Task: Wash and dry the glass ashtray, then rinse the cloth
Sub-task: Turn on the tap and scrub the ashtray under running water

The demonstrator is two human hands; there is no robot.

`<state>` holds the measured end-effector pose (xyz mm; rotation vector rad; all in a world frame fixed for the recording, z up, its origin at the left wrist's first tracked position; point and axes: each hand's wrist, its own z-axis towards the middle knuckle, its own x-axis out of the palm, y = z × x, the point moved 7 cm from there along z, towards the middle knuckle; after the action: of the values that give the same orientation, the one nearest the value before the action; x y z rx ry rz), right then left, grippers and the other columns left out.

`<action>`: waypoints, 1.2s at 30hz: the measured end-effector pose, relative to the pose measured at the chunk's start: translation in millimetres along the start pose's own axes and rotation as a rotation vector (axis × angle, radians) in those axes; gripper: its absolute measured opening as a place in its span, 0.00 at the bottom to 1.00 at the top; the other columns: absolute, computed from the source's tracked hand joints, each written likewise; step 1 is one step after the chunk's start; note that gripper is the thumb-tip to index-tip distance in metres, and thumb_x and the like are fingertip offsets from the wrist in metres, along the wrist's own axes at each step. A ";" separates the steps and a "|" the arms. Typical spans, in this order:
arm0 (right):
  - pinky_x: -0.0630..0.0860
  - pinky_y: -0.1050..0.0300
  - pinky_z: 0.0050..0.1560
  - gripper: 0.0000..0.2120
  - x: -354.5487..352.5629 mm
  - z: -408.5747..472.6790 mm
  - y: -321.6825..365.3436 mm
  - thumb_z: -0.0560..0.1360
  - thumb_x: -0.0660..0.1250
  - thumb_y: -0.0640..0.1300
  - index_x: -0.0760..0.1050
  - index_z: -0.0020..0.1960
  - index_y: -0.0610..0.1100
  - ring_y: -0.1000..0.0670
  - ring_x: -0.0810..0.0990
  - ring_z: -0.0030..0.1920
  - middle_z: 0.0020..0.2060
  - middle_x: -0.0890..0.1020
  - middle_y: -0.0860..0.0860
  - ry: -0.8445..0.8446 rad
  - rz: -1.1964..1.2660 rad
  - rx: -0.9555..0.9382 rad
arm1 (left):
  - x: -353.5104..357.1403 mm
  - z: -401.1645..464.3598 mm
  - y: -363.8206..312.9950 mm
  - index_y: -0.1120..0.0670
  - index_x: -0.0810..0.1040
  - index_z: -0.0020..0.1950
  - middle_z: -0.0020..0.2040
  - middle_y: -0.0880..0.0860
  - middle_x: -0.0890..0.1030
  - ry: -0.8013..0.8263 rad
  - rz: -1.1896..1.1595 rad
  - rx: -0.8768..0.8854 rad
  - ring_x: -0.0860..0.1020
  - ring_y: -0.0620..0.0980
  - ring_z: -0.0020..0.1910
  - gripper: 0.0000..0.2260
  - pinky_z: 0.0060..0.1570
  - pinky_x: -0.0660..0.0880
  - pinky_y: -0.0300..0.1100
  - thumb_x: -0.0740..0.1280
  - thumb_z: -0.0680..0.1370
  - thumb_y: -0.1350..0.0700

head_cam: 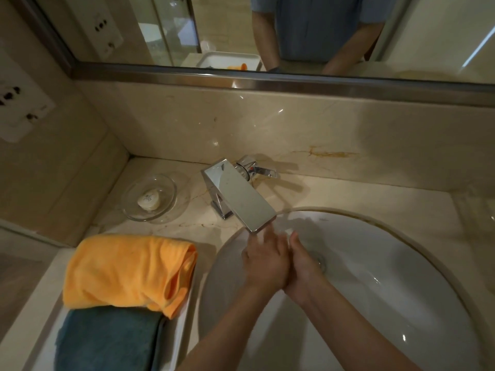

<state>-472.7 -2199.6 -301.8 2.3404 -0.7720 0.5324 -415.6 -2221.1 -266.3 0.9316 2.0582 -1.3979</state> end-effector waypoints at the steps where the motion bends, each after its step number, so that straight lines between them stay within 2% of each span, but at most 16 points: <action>1: 0.75 0.52 0.54 0.26 -1.4 -0.2 -0.2 0.78 0.50 0.61 0.77 0.58 0.44 0.47 0.80 0.55 0.54 0.83 0.46 -0.006 0.017 -0.012 | 4.2 -2.2 -4.6 0.52 0.55 0.74 0.76 0.53 0.58 0.017 0.072 0.070 0.59 0.54 0.73 0.35 0.71 0.55 0.53 0.35 0.73 0.38; 3: 0.75 0.52 0.51 0.25 -5.5 0.2 0.1 0.78 0.52 0.59 0.76 0.60 0.44 0.47 0.79 0.55 0.54 0.83 0.47 -0.007 0.040 -0.032 | 12.4 4.5 -2.1 0.51 0.55 0.75 0.76 0.50 0.57 0.072 0.060 0.085 0.56 0.52 0.74 0.31 0.71 0.54 0.52 0.37 0.76 0.39; 6: 0.77 0.50 0.43 0.24 -7.6 -3.0 2.0 0.78 0.51 0.59 0.76 0.59 0.44 0.46 0.81 0.52 0.51 0.84 0.46 0.020 0.012 -0.038 | 16.3 18.3 6.3 0.51 0.61 0.71 0.73 0.53 0.61 0.102 -0.065 0.005 0.61 0.58 0.71 0.21 0.68 0.60 0.56 0.46 0.81 0.46; 9: 0.78 0.41 0.49 0.25 -5.4 -3.2 -6.9 0.77 0.49 0.60 0.77 0.56 0.45 0.42 0.79 0.53 0.54 0.82 0.47 0.039 -0.019 -0.007 | 18.4 34.9 30.1 0.54 0.72 0.63 0.62 0.58 0.76 0.139 -0.232 -0.185 0.75 0.60 0.59 0.27 0.58 0.73 0.53 0.44 0.79 0.40; 11: 0.77 0.38 0.50 0.25 -7.0 -2.0 -11.5 0.77 0.50 0.60 0.77 0.56 0.46 0.41 0.79 0.52 0.56 0.81 0.49 0.025 -0.004 -0.002 | 18.7 37.7 40.1 0.53 0.76 0.59 0.57 0.59 0.80 0.142 -0.343 -0.296 0.79 0.58 0.53 0.30 0.55 0.76 0.50 0.43 0.77 0.37; 13: 0.79 0.45 0.44 0.26 -7.9 -0.9 -13.8 0.77 0.48 0.61 0.78 0.56 0.46 0.44 0.81 0.49 0.53 0.83 0.48 0.035 0.020 0.020 | 20.2 33.8 36.3 0.52 0.71 0.65 0.65 0.58 0.74 0.136 -0.149 -0.250 0.73 0.59 0.61 0.24 0.62 0.71 0.52 0.48 0.79 0.41; 15: 0.78 0.51 0.40 0.25 -10.5 -1.2 -15.2 0.78 0.48 0.60 0.78 0.53 0.46 0.46 0.82 0.45 0.44 0.86 0.46 0.011 0.055 0.043 | 20.0 22.2 14.5 0.53 0.65 0.68 0.70 0.57 0.66 0.131 0.219 -0.020 0.66 0.59 0.67 0.20 0.63 0.66 0.54 0.49 0.81 0.46; 17: 0.75 0.49 0.44 0.23 -9.9 -2.6 -16.1 0.78 0.50 0.59 0.76 0.56 0.45 0.45 0.80 0.49 0.46 0.84 0.44 -0.003 0.112 0.039 | 21.3 13.7 2.1 0.53 0.66 0.67 0.69 0.56 0.66 0.135 0.248 0.105 0.65 0.58 0.67 0.19 0.64 0.65 0.55 0.47 0.81 0.46; 19: 0.76 0.46 0.44 0.25 -11.8 -1.2 -19.5 0.78 0.50 0.60 0.77 0.56 0.44 0.43 0.80 0.50 0.49 0.83 0.44 -0.005 0.065 0.023 | 18.3 16.1 9.5 0.55 0.70 0.64 0.64 0.58 0.73 0.180 0.092 0.017 0.70 0.58 0.64 0.20 0.63 0.68 0.54 0.47 0.81 0.46; 21: 0.77 0.43 0.42 0.25 -10.0 -3.5 -21.4 0.78 0.49 0.59 0.79 0.51 0.45 0.43 0.81 0.47 0.44 0.85 0.48 0.029 0.003 0.003 | 10.7 21.0 26.7 0.59 0.76 0.54 0.47 0.57 0.80 0.193 -0.210 -0.154 0.81 0.53 0.45 0.23 0.50 0.78 0.45 0.48 0.81 0.44; 22: 0.78 0.42 0.43 0.25 -9.1 -4.5 -21.7 0.78 0.48 0.59 0.79 0.49 0.45 0.43 0.81 0.46 0.41 0.86 0.49 0.052 -0.019 0.006 | 9.0 22.7 32.6 0.61 0.77 0.49 0.39 0.55 0.80 0.211 -0.366 -0.235 0.80 0.50 0.36 0.24 0.41 0.79 0.41 0.50 0.81 0.44; 25: 0.79 0.49 0.36 0.26 -6.1 -9.3 -15.3 0.78 0.47 0.59 0.77 0.45 0.42 0.46 0.82 0.34 0.31 0.84 0.48 0.081 -0.032 -0.006 | 4.4 23.6 37.4 0.58 0.83 0.36 0.30 0.54 0.82 0.319 -0.716 -0.262 0.78 0.49 0.28 0.24 0.29 0.75 0.36 0.55 0.81 0.48; 27: 0.74 0.60 0.28 0.27 -2.0 -10.5 -7.9 0.75 0.48 0.62 0.75 0.37 0.44 0.50 0.76 0.26 0.26 0.77 0.46 0.114 0.013 -0.024 | 9.0 20.3 39.7 0.57 0.83 0.32 0.29 0.56 0.83 0.439 -0.911 -0.288 0.77 0.50 0.26 0.26 0.26 0.72 0.35 0.55 0.80 0.48; 29: 0.68 0.65 0.26 0.28 -1.9 -7.5 -0.4 0.74 0.49 0.63 0.78 0.32 0.46 0.51 0.71 0.25 0.26 0.71 0.46 0.134 -0.038 -0.076 | 17.0 13.3 40.2 0.59 0.82 0.37 0.33 0.57 0.82 0.552 -1.072 -0.381 0.75 0.51 0.26 0.25 0.32 0.73 0.39 0.55 0.78 0.43; 32: 0.70 0.65 0.23 0.27 -9.3 -1.7 6.0 0.77 0.52 0.59 0.80 0.35 0.42 0.51 0.71 0.22 0.26 0.74 0.46 0.043 -0.082 -0.131 | 21.9 6.7 38.8 0.63 0.80 0.48 0.40 0.60 0.81 0.558 -1.264 -0.442 0.78 0.52 0.29 0.26 0.32 0.78 0.40 0.55 0.77 0.41; 36: 0.72 0.63 0.24 0.13 -30.1 -1.7 15.6 0.79 0.57 0.53 0.76 0.49 0.45 0.51 0.77 0.22 0.34 0.80 0.47 -0.249 -0.261 -0.243 | 16.6 2.7 35.9 0.60 0.78 0.45 0.36 0.57 0.83 0.536 -1.321 -0.420 0.80 0.52 0.28 0.22 0.30 0.78 0.40 0.52 0.80 0.46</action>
<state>-505.5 -2196.7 -310.1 2.2540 -0.5889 0.0320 -399.3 -2210.4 -300.7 -0.4625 3.4420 -1.1044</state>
